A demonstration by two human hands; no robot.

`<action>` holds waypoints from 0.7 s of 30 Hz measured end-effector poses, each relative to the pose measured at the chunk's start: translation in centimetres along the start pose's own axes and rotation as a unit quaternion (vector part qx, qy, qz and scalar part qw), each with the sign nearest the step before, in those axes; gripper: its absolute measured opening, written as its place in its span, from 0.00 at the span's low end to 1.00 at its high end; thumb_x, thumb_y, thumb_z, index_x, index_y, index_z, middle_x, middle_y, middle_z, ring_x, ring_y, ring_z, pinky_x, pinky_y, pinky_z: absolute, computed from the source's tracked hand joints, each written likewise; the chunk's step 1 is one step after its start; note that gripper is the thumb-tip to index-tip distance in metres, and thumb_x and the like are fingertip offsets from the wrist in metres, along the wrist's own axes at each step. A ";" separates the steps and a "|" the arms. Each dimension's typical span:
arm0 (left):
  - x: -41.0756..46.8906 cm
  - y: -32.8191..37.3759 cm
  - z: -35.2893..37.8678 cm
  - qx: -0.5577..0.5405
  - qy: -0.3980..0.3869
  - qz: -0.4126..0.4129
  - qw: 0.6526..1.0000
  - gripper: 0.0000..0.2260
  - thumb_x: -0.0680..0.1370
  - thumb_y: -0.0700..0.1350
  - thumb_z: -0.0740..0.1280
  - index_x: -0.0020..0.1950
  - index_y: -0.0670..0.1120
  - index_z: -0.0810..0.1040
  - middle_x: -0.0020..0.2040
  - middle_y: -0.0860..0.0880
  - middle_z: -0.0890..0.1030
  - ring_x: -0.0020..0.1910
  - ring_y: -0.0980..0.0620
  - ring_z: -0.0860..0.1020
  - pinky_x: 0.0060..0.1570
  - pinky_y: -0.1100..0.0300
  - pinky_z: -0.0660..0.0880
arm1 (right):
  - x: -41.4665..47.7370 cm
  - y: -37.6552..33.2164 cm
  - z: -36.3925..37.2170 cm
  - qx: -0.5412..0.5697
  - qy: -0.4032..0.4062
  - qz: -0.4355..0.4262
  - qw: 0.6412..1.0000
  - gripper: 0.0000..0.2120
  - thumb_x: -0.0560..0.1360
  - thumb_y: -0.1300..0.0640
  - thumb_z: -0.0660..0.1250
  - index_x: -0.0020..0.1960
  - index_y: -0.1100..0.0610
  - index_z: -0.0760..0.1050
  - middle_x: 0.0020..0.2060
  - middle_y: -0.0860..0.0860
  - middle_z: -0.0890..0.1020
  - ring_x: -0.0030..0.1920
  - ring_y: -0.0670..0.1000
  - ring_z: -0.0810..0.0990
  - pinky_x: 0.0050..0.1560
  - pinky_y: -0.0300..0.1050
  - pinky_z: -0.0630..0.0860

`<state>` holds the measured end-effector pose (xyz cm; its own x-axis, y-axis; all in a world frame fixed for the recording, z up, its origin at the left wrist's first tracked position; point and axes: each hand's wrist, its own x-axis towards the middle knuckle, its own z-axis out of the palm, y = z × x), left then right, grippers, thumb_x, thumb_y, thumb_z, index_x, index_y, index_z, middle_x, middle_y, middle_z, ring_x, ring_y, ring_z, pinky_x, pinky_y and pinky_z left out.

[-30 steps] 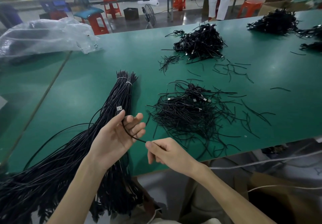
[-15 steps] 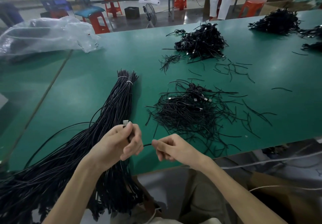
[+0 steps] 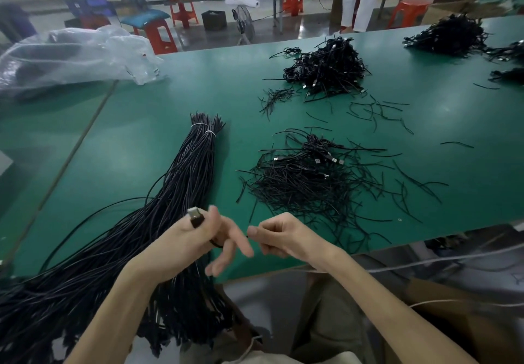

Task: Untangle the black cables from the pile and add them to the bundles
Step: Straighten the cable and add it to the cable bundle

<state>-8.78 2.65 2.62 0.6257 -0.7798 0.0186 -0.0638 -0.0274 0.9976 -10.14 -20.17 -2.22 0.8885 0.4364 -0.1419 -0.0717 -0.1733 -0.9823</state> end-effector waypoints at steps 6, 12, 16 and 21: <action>1.2 0.0 2.2 0.221 -0.087 -0.145 0.960 0.27 0.83 0.65 0.56 0.52 0.47 0.84 0.38 0.49 0.87 0.26 0.47 0.78 0.38 0.51 0.79 | 1.1 -1.5 0.0 -0.068 0.031 -0.017 0.997 0.25 0.84 0.45 0.63 0.31 0.54 0.72 0.22 0.45 0.69 0.24 0.44 0.65 0.28 0.36 0.63; 1.7 -0.3 3.2 0.082 -0.151 -0.090 0.981 0.20 0.86 0.52 0.55 0.68 0.41 0.78 0.50 0.42 0.87 0.37 0.45 0.85 0.41 0.53 0.80 | 1.3 -3.9 1.0 -0.187 0.023 -0.064 0.980 0.26 0.84 0.44 0.62 0.30 0.53 0.65 0.23 0.43 0.68 0.28 0.44 0.65 0.33 0.41 0.64; 1.8 -0.3 3.5 0.065 -0.131 -0.078 0.986 0.21 0.87 0.51 0.54 0.66 0.37 0.79 0.50 0.39 0.87 0.37 0.43 0.85 0.37 0.51 0.79 | 1.3 -4.5 0.7 -0.162 0.019 -0.081 0.983 0.26 0.84 0.46 0.63 0.30 0.53 0.66 0.24 0.44 0.68 0.28 0.44 0.64 0.34 0.43 0.64; 1.8 -1.6 2.4 0.132 -0.007 -0.100 0.986 0.21 0.85 0.49 0.53 0.64 0.39 0.80 0.55 0.47 0.87 0.51 0.44 0.86 0.57 0.44 0.80 | 1.0 -4.0 0.1 -0.148 0.063 -0.090 0.983 0.26 0.84 0.45 0.62 0.30 0.54 0.68 0.25 0.50 0.70 0.28 0.48 0.66 0.35 0.44 0.67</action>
<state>-9.40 -0.16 0.92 0.6357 -0.7508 -0.1794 -0.1419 -0.3421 0.9289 -8.99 -18.91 1.53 0.9252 0.3738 0.0657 0.2104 -0.3609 -0.9086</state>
